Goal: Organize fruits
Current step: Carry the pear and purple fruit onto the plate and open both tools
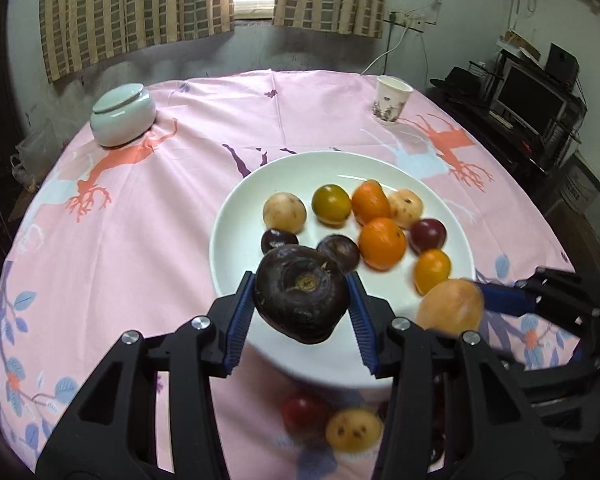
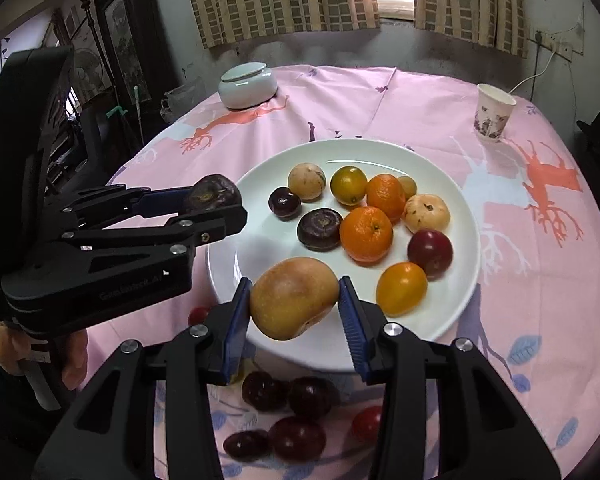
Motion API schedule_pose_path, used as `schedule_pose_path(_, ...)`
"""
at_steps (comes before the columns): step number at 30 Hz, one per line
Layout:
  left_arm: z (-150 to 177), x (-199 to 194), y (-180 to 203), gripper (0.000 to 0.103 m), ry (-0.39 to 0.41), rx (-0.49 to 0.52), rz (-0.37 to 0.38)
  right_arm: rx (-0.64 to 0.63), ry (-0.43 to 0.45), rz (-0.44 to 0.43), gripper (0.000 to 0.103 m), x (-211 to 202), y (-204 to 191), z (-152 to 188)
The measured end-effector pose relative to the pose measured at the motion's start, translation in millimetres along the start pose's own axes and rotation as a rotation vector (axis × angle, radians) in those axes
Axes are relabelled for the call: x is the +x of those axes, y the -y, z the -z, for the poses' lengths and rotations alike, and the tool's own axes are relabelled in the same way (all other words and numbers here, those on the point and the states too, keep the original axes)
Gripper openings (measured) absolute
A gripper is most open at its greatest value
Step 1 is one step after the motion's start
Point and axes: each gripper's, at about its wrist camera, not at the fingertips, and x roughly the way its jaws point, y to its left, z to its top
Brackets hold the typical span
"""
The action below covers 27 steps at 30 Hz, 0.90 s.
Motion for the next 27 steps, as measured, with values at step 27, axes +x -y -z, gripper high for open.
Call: schedule_pose_path(27,15,-52,-3,0.078,0.144,-0.029,0.038,-0.077,0.060,0.190,0.064,-36,10,9)
